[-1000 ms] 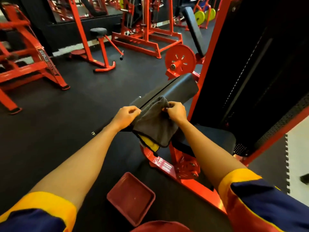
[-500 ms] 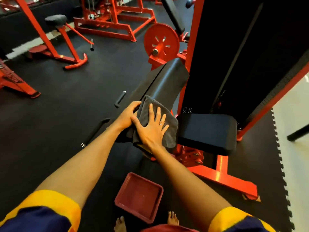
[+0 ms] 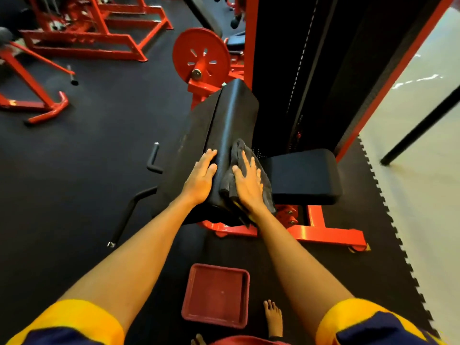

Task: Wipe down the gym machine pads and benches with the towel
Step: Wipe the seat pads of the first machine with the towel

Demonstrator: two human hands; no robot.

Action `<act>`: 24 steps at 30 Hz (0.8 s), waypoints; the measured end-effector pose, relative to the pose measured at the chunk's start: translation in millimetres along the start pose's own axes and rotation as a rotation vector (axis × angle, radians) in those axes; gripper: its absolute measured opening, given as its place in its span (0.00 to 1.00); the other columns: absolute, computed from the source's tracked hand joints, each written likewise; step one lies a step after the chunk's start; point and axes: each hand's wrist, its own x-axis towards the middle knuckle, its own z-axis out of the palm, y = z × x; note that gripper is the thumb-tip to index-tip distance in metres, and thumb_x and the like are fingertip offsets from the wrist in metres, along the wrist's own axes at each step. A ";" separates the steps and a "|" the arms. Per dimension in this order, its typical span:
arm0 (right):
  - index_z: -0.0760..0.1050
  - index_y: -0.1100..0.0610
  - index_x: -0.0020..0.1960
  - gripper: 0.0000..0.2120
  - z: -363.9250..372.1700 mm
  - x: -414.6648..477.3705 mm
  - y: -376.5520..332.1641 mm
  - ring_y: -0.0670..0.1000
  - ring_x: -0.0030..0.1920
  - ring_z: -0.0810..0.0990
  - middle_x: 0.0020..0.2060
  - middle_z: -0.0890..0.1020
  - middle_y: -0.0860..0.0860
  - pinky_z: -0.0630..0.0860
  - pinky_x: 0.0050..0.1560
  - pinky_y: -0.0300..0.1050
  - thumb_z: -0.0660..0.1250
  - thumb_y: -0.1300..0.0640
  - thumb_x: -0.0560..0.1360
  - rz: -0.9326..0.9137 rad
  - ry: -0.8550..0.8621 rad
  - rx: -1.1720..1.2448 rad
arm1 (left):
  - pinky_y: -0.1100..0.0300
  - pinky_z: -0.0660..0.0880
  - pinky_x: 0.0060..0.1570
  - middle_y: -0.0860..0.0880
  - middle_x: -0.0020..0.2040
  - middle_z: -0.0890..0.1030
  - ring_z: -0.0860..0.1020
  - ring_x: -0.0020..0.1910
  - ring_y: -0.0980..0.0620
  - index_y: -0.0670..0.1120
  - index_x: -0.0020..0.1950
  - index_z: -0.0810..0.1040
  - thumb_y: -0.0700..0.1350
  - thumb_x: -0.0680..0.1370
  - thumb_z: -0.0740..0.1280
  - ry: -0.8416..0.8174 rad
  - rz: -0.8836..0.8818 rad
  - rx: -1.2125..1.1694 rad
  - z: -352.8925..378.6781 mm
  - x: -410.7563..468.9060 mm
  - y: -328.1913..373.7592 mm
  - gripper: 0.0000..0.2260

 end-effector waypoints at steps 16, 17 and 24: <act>0.52 0.40 0.83 0.36 8.3 5.9 16.6 0.59 0.82 0.56 0.84 0.53 0.48 0.53 0.81 0.62 0.53 0.31 0.79 0.120 0.101 0.143 | 0.60 0.41 0.78 0.54 0.84 0.53 0.48 0.81 0.59 0.52 0.83 0.57 0.48 0.88 0.51 -0.012 0.044 0.038 -0.8 3.4 -6.0 0.22; 0.52 0.40 0.83 0.37 10.9 -9.5 18.8 0.59 0.82 0.57 0.84 0.53 0.48 0.55 0.80 0.62 0.53 0.30 0.77 0.140 0.118 0.150 | 0.59 0.42 0.79 0.54 0.84 0.53 0.48 0.81 0.60 0.52 0.83 0.57 0.48 0.88 0.51 -0.015 0.041 0.038 -1.0 2.7 -6.8 0.22; 0.50 0.35 0.82 0.26 30.0 -58.3 14.5 0.50 0.83 0.43 0.84 0.49 0.42 0.40 0.82 0.60 0.53 0.40 0.86 -0.014 0.145 -0.014 | 0.55 0.43 0.81 0.53 0.84 0.53 0.49 0.81 0.59 0.52 0.83 0.56 0.49 0.88 0.50 -0.007 0.060 0.068 -0.1 3.3 -6.8 0.22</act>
